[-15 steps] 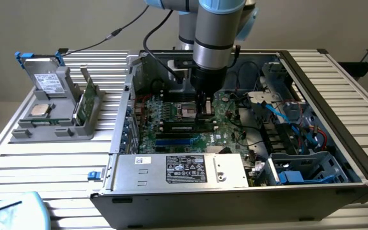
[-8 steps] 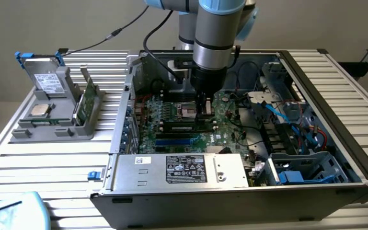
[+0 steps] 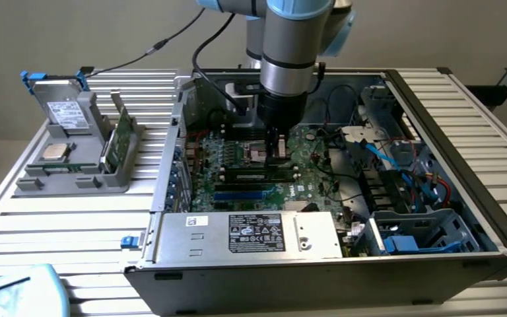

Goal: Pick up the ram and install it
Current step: 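Press down the ram until it locks into place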

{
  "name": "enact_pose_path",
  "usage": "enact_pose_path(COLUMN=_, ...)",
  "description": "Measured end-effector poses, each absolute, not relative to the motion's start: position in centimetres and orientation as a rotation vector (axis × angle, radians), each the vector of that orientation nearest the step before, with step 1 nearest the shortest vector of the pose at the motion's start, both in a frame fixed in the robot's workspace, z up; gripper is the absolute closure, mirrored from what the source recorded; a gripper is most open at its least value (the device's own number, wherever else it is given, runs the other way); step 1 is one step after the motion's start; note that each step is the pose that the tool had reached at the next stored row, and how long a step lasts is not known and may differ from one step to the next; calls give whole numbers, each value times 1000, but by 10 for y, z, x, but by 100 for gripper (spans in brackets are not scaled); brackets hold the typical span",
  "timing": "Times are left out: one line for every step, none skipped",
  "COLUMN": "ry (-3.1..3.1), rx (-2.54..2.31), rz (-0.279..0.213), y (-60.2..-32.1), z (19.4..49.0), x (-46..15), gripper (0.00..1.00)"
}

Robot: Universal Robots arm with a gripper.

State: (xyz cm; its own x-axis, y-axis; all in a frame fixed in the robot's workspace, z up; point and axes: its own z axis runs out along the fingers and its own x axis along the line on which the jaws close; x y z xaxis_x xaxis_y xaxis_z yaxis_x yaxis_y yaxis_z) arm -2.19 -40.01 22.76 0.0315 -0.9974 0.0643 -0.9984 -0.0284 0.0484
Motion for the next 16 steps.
enact_pose_path(ry=-2133, rx=2198, rz=20, y=-400, z=228, x=-24, gripper=89)
enact_pose_path(ry=-2133, rx=2198, rz=22, y=-400, z=228, x=-26, gripper=89)
enact_pose_path(ry=-2134, rx=2199, rz=23, y=-400, z=228, x=-28, gripper=89)
enact_pose_path(ry=-2134, rx=2199, rz=24, y=-400, z=228, x=-30, gripper=89)
enact_pose_path(ry=-2135, rx=2199, rz=24, y=-400, z=228, x=-32, gripper=89)
enact_pose_path(ry=-2135, rx=2200, rz=25, y=-400, z=228, x=-34, gripper=89)
enact_pose_path(ry=-2135, rx=2200, rz=26, y=-400, z=228, x=-35, gripper=89)
enact_pose_path(ry=-2136, rx=2200, rz=26, y=-400, z=228, x=-37, gripper=89)
enact_pose_path(ry=-2136, rx=2201, rz=27, y=-400, z=228, x=-39, gripper=89)
enact_pose_path(ry=-2136, rx=2201, rz=28, y=-400, z=228, x=-40, gripper=89)
enact_pose_path(ry=-2136, rx=2201, rz=28, y=-400, z=228, x=-42, gripper=89)
enact_pose_path(ry=-2137, rx=2201, rz=29, y=-400, z=228, x=-44, gripper=89)
enact_pose_path(ry=-2137, rx=2201, rz=29, y=-400, z=228, x=-46, gripper=89)
enact_pose_path(ry=-2137, rx=2202, rz=30, y=-400, z=228, x=-47, gripper=89)
enact_pose_path(ry=-2137, rx=2202, rz=30, y=-400, z=228, x=-48, gripper=89)
enact_pose_path(ry=-2138, rx=2202, rz=30, y=-400, z=228, x=-50, gripper=89)
